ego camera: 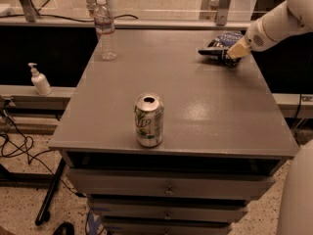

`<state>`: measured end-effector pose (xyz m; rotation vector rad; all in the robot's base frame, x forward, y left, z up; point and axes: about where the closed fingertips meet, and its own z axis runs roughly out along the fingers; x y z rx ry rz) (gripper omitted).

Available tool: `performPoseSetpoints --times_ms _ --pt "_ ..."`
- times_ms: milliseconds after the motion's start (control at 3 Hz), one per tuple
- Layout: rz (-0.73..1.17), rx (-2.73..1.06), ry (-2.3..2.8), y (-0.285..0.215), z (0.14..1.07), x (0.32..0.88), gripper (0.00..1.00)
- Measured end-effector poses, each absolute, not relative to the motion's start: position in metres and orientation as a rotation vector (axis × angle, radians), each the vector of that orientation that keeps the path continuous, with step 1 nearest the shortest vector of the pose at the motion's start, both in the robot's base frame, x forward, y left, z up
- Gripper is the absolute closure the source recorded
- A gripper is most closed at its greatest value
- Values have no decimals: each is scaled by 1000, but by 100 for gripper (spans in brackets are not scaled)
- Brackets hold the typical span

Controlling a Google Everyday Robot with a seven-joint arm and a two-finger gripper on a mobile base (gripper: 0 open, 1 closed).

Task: Pick blue chip bag

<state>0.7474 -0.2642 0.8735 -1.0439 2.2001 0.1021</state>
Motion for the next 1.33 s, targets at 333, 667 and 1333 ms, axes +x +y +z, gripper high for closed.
performPoseSetpoints --times_ms 333,667,1333 --pt "161 -1130 2133 -230 891 749 100" --pt "212 -1262 2026 -185 921 745 100" --pt "89 -1446 1825 -162 1007 711 100"
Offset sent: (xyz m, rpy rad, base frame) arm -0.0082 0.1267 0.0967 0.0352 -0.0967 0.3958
